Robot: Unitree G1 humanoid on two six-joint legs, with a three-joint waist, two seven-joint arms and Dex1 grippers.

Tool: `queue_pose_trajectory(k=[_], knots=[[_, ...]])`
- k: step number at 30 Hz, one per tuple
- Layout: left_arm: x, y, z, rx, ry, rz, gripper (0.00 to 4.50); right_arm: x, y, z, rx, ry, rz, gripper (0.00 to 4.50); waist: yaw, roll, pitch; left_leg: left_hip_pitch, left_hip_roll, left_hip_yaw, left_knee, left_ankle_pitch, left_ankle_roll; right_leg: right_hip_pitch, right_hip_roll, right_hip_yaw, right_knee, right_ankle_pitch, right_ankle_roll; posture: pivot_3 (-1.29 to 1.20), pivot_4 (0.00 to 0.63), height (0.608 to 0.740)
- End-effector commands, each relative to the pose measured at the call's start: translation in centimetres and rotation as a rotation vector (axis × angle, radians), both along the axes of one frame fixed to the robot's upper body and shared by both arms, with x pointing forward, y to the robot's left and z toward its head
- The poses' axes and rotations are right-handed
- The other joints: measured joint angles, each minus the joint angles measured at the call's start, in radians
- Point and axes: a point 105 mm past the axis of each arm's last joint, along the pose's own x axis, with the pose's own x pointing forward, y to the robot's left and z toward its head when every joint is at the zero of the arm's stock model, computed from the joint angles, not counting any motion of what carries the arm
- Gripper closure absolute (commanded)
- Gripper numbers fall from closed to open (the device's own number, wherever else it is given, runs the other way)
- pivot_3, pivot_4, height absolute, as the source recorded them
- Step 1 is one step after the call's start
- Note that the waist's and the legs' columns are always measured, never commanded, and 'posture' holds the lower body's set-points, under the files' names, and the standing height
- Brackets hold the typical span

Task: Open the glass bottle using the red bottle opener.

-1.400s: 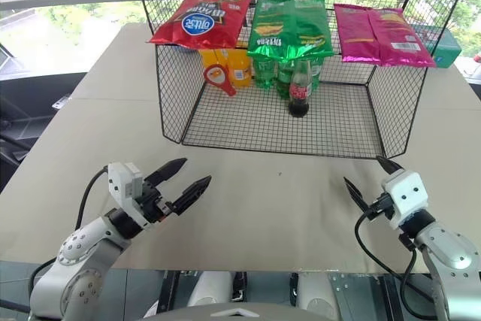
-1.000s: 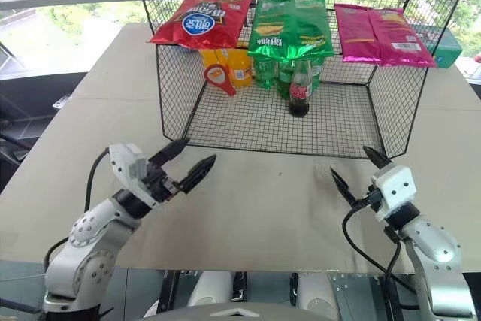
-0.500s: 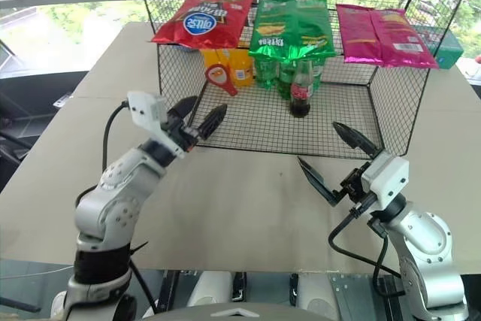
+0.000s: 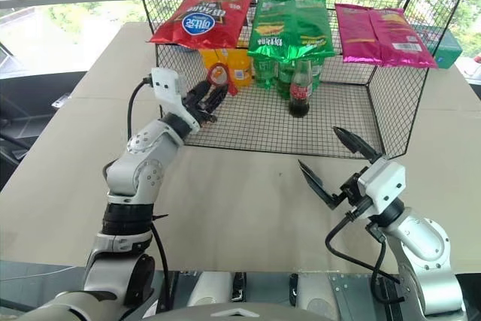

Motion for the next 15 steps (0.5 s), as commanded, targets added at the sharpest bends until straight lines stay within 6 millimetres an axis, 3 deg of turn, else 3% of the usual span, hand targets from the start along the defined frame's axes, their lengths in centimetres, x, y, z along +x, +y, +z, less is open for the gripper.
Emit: queue_pose_trajectory(k=[1, 15], knots=[[-0.2, 0.2, 1.8, 0.014, -0.089, -0.015, 4.48, -0.5, 0.2, 0.8, 0.008, -0.045, -0.002, 0.0, 0.0, 0.0, 0.0, 0.0, 0.0, 0.0, 0.0, 0.0, 0.0, 0.0, 0.0, 0.0, 0.0, 0.0, 0.0, 0.0, 0.15, 0.74], [-2.3, 0.3, 2.9, -0.012, -0.133, -0.216, 4.48, 1.3, 0.0, -0.3, -0.033, 0.043, -0.11, 0.0, -0.001, 0.0, 0.0, 0.0, 0.0, 0.0, 0.0, 0.0, 0.0, 0.0, 0.0, 0.0, 0.0, 0.0, 0.0, 0.0, 0.15, 0.74]])
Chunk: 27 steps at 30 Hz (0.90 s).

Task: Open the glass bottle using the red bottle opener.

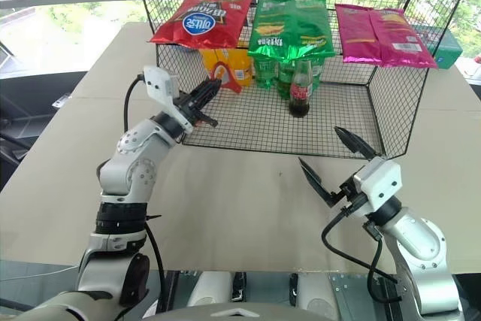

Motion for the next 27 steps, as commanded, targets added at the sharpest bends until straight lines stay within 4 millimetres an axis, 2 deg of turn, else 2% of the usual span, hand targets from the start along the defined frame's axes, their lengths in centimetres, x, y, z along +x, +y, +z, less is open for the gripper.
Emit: queue_pose_trajectory(k=[1, 4, 6, 8, 9, 12, 16, 20, 24, 25, 27], knots=[[-1.7, -0.4, 2.0, -0.017, -0.068, -0.127, 4.48, 0.7, -0.1, 0.3, -0.023, 0.009, -0.073, 0.0, 0.0, 0.0, 0.0, 0.0, 0.0, 0.0, 0.0, 0.0, 0.0, 0.0, 0.0, 0.0, 0.0, 0.0, 0.0, 0.0, 0.15, 0.74], [-2.3, -0.6, 2.1, -0.037, -0.052, -0.196, 4.48, 0.9, 0.3, -0.7, -0.047, 0.083, -0.073, 0.0, 0.001, 0.0, 0.0, 0.0, 0.0, 0.0, 0.0, 0.0, 0.0, 0.0, 0.0, 0.0, 0.0, 0.0, 0.0, 0.0, 0.15, 0.74], [-3.4, -0.8, 2.7, -0.114, -0.014, -0.296, 4.48, 1.0, 0.7, -1.2, -0.115, 0.156, -0.082, 0.0, 0.0, 0.0, 0.0, 0.0, 0.0, 0.0, 0.0, 0.0, -0.001, 0.0, 0.0, 0.0, 0.0, 0.0, 0.0, 0.0, 0.15, 0.74], [-4.7, -1.1, 3.2, -0.184, 0.026, -0.41, 4.48, 1.0, 1.3, -1.2, -0.111, 0.265, -0.043, 0.0, -0.005, 0.0, 0.0, -0.001, 0.0, 0.0, 0.0, 0.001, -0.001, 0.0, 0.0, 0.0, 0.0, 0.0, 0.0, 0.0, 0.15, 0.74], [-5.7, -1.4, 3.2, -0.227, 0.071, -0.495, 4.48, 1.0, 2.8, 0.0, 0.0, 0.323, 0.109, 0.0, -0.005, 0.0, 0.0, -0.001, 0.0, -0.002, 0.0, 0.001, -0.001, -0.001, 0.0, 0.001, 0.001, 0.0, 0.0, 0.0, 0.15, 0.74], [-8.3, -2.3, 2.7, -0.254, 0.157, -0.667, 4.48, 1.4, 5.3, 3.2, 0.176, 0.407, 0.373, 0.0, -0.03, -0.001, 0.001, 0.001, 0.001, -0.004, 0.001, 0.0, 0.0, -0.001, 0.0, 0.002, 0.002, 0.0, 0.0, 0.0, 0.15, 0.74], [-9.8, -3.0, 2.6, -0.251, 0.204, -0.756, 4.48, 2.1, 7.1, 5.3, 0.228, 0.48, 0.535, 0.0, -0.019, -0.001, 0.001, 0.001, 0.001, -0.009, 0.001, 0.0, 0.0, 0.001, 0.001, -0.002, 0.002, 0.0, -0.001, 0.0, 0.15, 0.74], [-10.1, -3.0, 3.4, -0.247, 0.195, -0.763, 4.48, 1.7, 8.0, 6.7, 0.262, 0.542, 0.654, 0.0, -0.015, -0.001, 0.001, -0.001, 0.0, -0.008, 0.001, 0.0, 0.0, 0.002, 0.0, -0.002, 0.0, 0.0, -0.002, 0.0, 0.15, 0.74], [-10.8, -3.0, 3.8, -0.238, 0.189, -0.781, 4.5, 1.4, 8.1, 6.8, 0.245, 0.585, 0.697, 1.22, -0.015, -0.001, 0.002, -0.002, -0.001, -0.008, 0.001, 0.0, 0.0, 0.002, -0.001, -0.002, 0.0, 0.0, -0.001, 0.0, 0.15, 0.74], [-11.0, -3.0, 3.9, -0.232, 0.189, -0.784, 4.5, 1.4, 8.1, 6.8, 0.243, 0.59, 0.695, 1.76, -0.015, -0.001, 0.002, -0.002, -0.001, -0.008, 0.001, 0.0, 0.0, 0.002, -0.001, -0.002, -0.001, 0.0, -0.001, 0.0, 0.15, 0.74], [-11.2, -3.0, 3.7, -0.215, 0.188, -0.787, 4.5, 1.5, 8.1, 6.7, 0.242, 0.602, 0.696, 1.76, -0.016, -0.001, 0.002, -0.001, -0.001, -0.008, 0.001, 0.0, 0.0, 0.002, 0.0, -0.002, 0.0, 0.0, -0.001, 0.0, 0.15, 0.74]])
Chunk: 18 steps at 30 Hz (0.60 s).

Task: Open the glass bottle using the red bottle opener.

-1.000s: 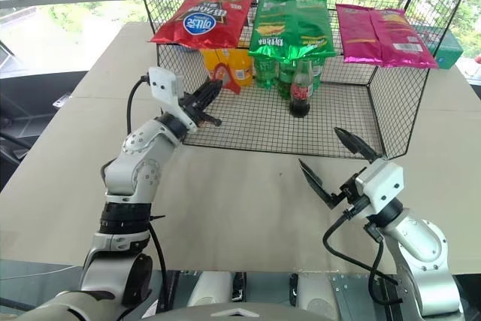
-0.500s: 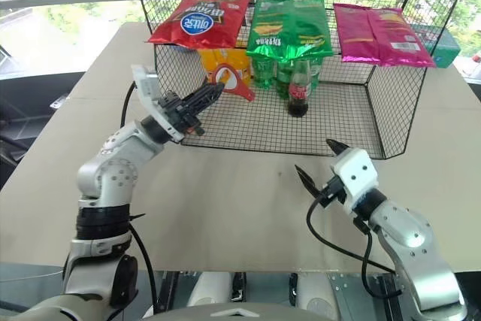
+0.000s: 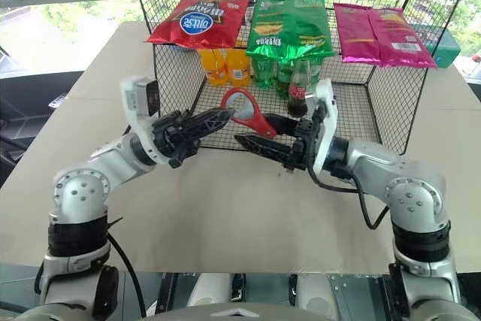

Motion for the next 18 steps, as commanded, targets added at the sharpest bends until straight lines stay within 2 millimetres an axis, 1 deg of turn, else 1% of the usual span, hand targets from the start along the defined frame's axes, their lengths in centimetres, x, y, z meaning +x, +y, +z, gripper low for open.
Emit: queue_pose_trajectory(k=[1, 5, 8, 9, 11, 13, 15, 18], knots=[[-1.0, 0.0, 0.9, 0.011, -0.056, -0.013, 4.5, -0.4, -0.1, 1.1, 0.023, -0.017, 0.031, 1.76, -0.001, 0.0, 0.0, 0.0, 0.0, 0.0, 0.0, 0.0, 0.0, 0.0, 0.0, 0.0, 0.0, 0.0, 0.0, 0.0, 0.15, 0.74], [-1.2, 0.0, 0.7, 0.029, -0.071, -0.018, 4.5, -0.4, -0.1, 0.8, 0.005, -0.003, 0.039, 1.76, -0.003, 0.0, 0.0, 0.001, 0.0, 0.0, 0.0, 0.0, 0.0, 0.0, 0.0, 0.0, 0.001, 0.0, 0.0, 0.0, 0.15, 0.74], [-1.4, -0.1, 0.7, 0.033, -0.082, -0.023, 4.5, -0.3, -0.1, 0.7, 0.003, 0.008, 0.04, 2.68, -0.003, 0.0, 0.0, 0.001, 0.0, 0.0, 0.0, 0.0, 0.0, 0.0, 0.0, 0.0, 0.001, 0.0, 0.0, 0.0, 0.15, 0.74], [-1.5, -0.1, 0.7, 0.035, -0.084, -0.026, 4.5, -0.3, -0.1, 0.7, 0.001, 0.012, 0.042, 3.35, -0.003, 0.0, 0.0, 0.0, 0.0, 0.0, 0.0, 0.0, 0.0, 0.0, 0.0, 0.0, 0.001, 0.0, 0.0, 0.0, 0.15, 0.74], [-1.5, -0.1, 0.7, 0.036, -0.088, -0.03, 4.5, -0.3, -0.1, 0.6, -0.009, 0.016, 0.048, 3.96, -0.003, 0.0, 0.0, 0.0, 0.0, 0.0, 0.0, 0.0, 0.0, 0.0, 0.0, 0.0, 0.001, 0.0, 0.0, 0.0, 0.15, 0.74], [-1.5, -0.2, 0.7, 0.034, -0.096, -0.03, 4.5, -0.4, -0.2, 0.3, -0.022, 0.018, 0.053, 4.46, -0.003, 0.0, 0.0, 0.0, 0.0, 0.0, 0.0, 0.0, 0.0, 0.0, 0.0, 0.0, 0.0, 0.0, 0.0, 0.0, 0.15, 0.74], [-1.4, -0.2, 0.8, 0.039, -0.119, -0.023, 4.5, -0.5, -0.3, 0.1, -0.032, 0.019, 0.056, 4.46, -0.002, 0.0, 0.0, 0.0, 0.0, 0.0, 0.0, 0.0, 0.0, 0.0, 0.0, 0.0, 0.0, 0.0, 0.0, 0.0, 0.15, 0.74], [-2.1, -0.2, 0.6, 0.04, -0.126, -0.068, 4.5, -0.6, -0.5, 0.1, -0.031, 0.019, 0.054, 4.46, -0.002, 0.0, 0.0, 0.0, 0.0, 0.0, 0.0, 0.0, 0.0, 0.0, 0.0, 0.0, 0.0, 0.0, 0.0, 0.0, 0.15, 0.74]])
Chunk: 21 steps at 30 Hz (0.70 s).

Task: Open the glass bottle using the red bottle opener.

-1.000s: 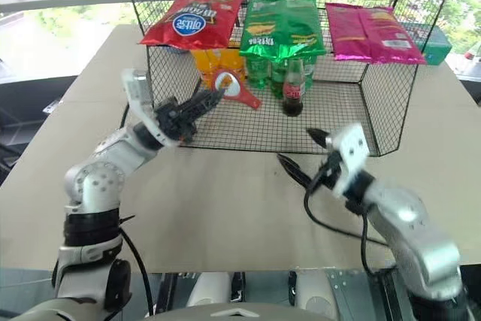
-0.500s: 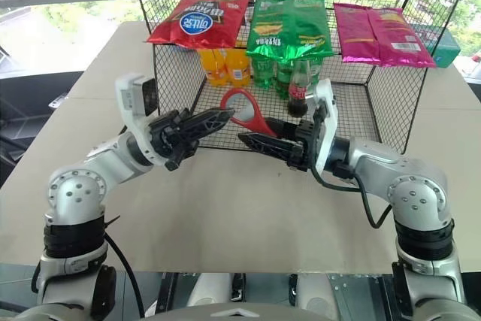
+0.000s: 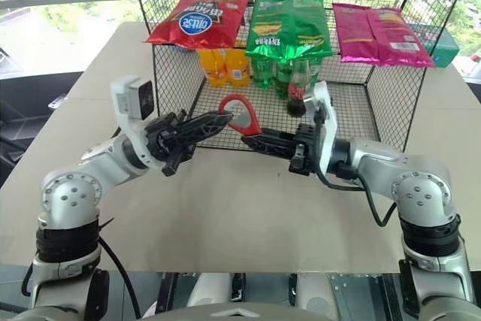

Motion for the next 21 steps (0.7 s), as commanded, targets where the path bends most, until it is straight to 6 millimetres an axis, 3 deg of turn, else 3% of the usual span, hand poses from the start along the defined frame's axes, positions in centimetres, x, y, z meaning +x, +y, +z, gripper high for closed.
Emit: queue_pose_trajectory(k=[1, 3, 7, 9, 15, 19, 21], knots=[[-1.5, -0.3, 0.7, 0.002, -0.06, -0.073, 3.83, 0.1, -0.5, 0.3, 0.005, -0.022, -0.023, 4.5, 0.0, 0.0, 0.0, 0.0, 0.0, 0.0, 0.0, 0.0, 0.0, 0.0, 0.0, 0.0, 0.0, 0.0, 0.0, 0.0, 0.15, 0.74], [-1.6, -0.2, 0.5, 0.004, -0.052, -0.073, 3.16, 0.1, -0.8, 0.3, 0.017, -0.022, -0.037, 4.5, 0.0, 0.0, 0.0, 0.0, 0.0, 0.0, 0.0, 0.0, 0.0, 0.0, 0.0, 0.0, 0.0, 0.0, 0.0, 0.0, 0.15, 0.74], [-1.4, 0.1, -0.2, 0.022, -0.04, -0.038, 1.27, 0.4, -2.0, 0.2, 0.057, -0.003, -0.09, 4.5, 0.001, 0.0, 0.0, 0.0, 0.0, 0.0, 0.0, 0.0, 0.0, 0.0, 0.0, 0.0, -0.001, 0.0, 0.0, 0.0, 0.15, 0.74], [0.3, 0.2, -1.1, 0.065, -0.077, 0.113, 0.1, 0.8, -3.5, -0.4, 0.079, 0.026, -0.166, 4.5, 0.006, 0.0, 0.0, 0.0, 0.0, 0.0, 0.0, 0.0, 0.0, 0.0, 0.0, 0.0, -0.001, 0.0, 0.0, 0.0, 0.15, 0.74], [5.4, -2.6, -4.3, 0.255, -0.237, 0.472, 0.1, 1.2, -8.9, -1.9, 0.078, 0.05, -0.455, 4.5, 0.03, 0.0, 0.0, -0.001, -0.002, 0.002, 0.0, 0.0, 0.0, 0.002, -0.001, -0.001, -0.003, 0.0, 0.0, 0.0, 0.15, 0.74], [9.1, -5.1, -5.3, 0.31, -0.329, 0.62, 0.1, 0.7, -10.4, -1.9, 0.071, 0.036, -0.559, 4.5, 0.041, 0.0, 0.0, -0.001, -0.002, 0.002, 0.0, 0.0, 0.0, 0.002, 0.0, -0.001, -0.004, 0.0, 0.0, 0.0, 0.15, 0.74], [10.2, -6.6, -6.0, 0.31, -0.343, 0.615, 0.1, 0.6, -10.6, -1.9, 0.065, 0.027, -0.582, 4.5, 0.038, 0.0, 0.0, -0.001, -0.002, 0.001, 0.0, 0.0, 0.0, 0.002, 0.0, -0.001, -0.003, 0.0, 0.0, 0.0, 0.15, 0.74]])
